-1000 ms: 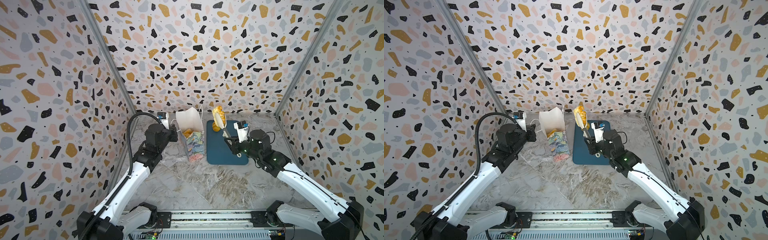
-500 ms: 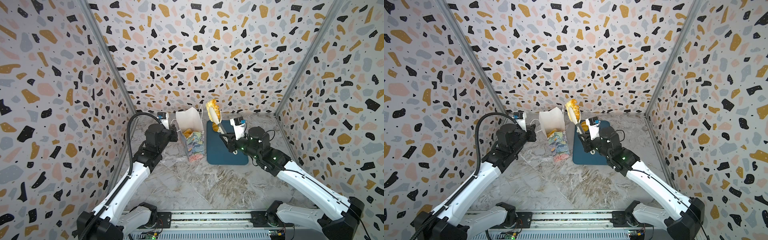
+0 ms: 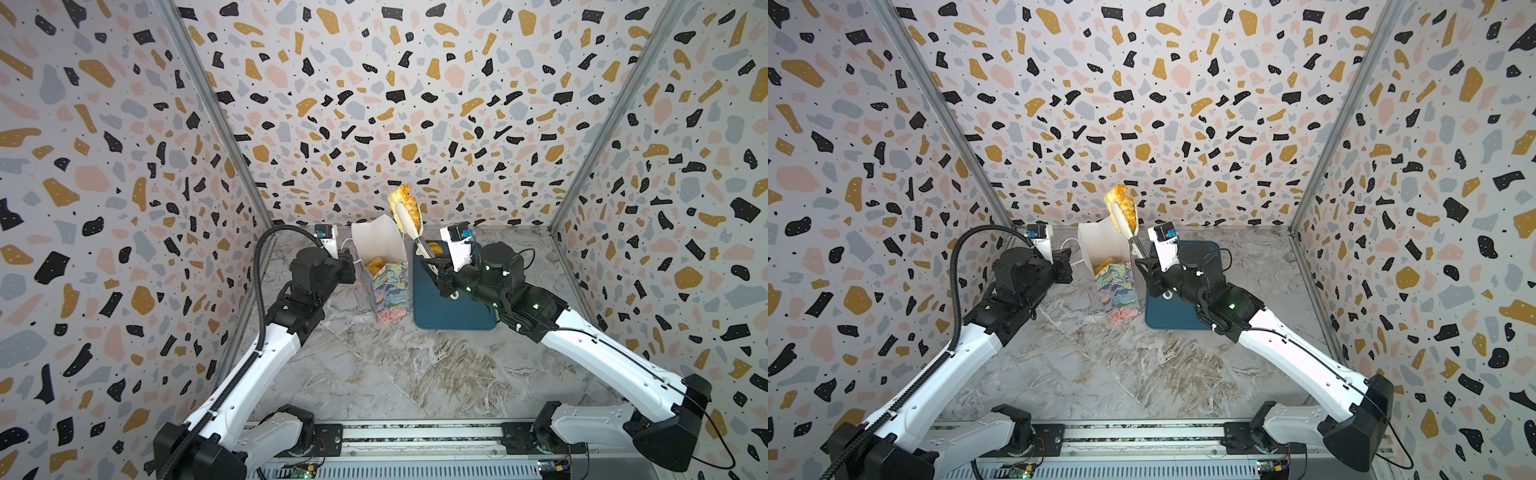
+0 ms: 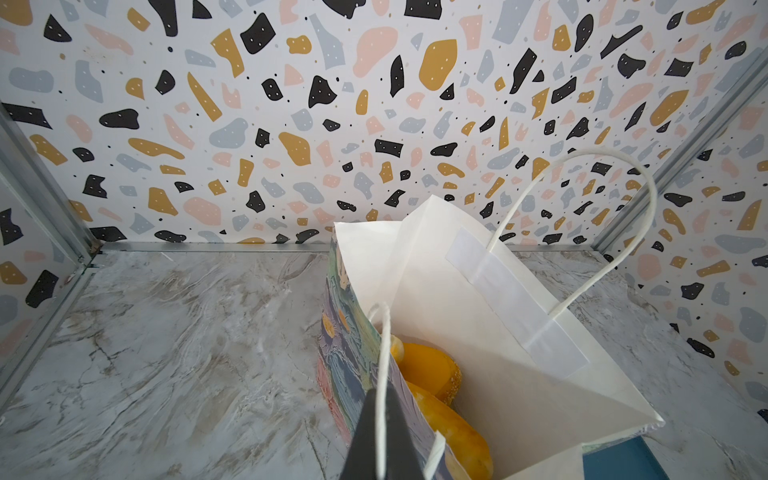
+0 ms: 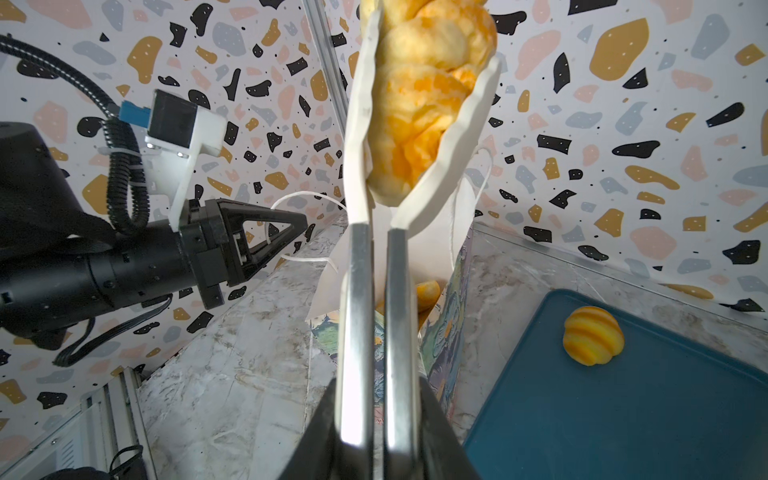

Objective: Place the fake bread into the paper bag
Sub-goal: 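Carry the flaky pastry in the tongs over the bag opening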

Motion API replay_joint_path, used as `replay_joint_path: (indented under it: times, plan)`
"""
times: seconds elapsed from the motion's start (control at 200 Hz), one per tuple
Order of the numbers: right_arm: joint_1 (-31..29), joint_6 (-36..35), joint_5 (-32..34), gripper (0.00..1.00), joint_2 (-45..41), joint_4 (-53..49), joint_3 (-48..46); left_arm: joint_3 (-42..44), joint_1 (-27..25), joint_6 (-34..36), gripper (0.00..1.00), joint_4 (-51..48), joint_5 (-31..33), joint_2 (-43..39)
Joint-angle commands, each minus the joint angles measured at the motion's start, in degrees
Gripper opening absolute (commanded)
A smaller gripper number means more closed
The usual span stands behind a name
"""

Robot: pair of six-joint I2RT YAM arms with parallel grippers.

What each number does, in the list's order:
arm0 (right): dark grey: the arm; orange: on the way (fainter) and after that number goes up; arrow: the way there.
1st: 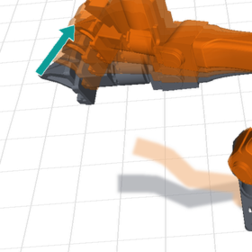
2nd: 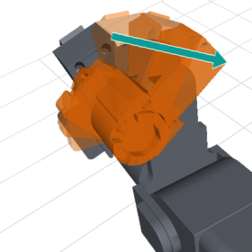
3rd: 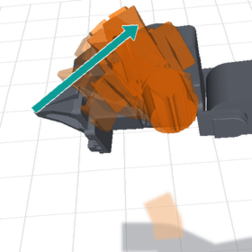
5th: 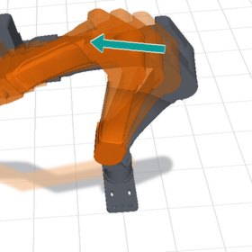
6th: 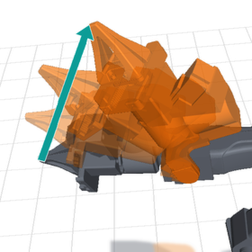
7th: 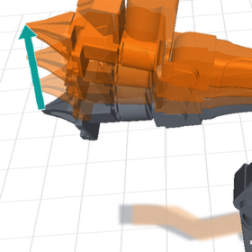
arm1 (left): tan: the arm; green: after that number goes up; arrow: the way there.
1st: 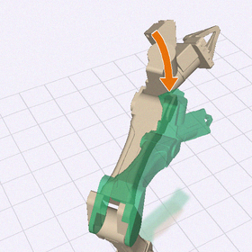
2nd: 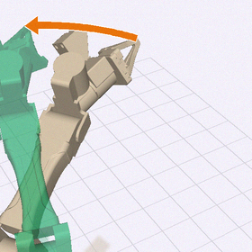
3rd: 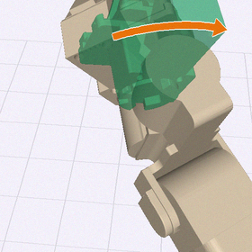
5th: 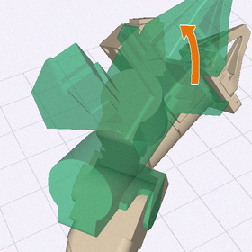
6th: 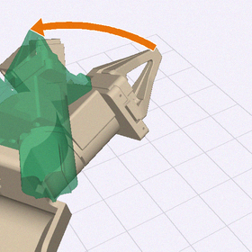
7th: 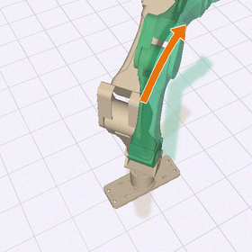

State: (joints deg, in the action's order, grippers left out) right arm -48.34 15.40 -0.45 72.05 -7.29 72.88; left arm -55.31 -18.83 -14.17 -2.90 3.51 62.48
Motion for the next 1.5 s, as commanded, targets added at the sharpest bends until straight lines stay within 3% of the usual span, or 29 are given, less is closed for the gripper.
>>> replay_joint_path:
  times: [0.0, 0.846, 1.497]
  plan:
    - [-1.6, -1.5, 1.5, 0.15, 0.7, 1.8, 3.9, 0.6, -0.1, 0.2, 0.0, 1.4, -0.4, -0.6]
    - [-5.1, -2.8, 7.1, 0.19, 11.5, -8.3, 12.3, 0.6, -0.2, 0.2, 0.0, 1.5, -0.3, -0.6]
    - [-5.3, -3.1, 10.4, 0.34, 17.0, -17.1, 17.8, 0.6, -0.1, 0.3, 0.0, 1.5, 0.0, -0.9]
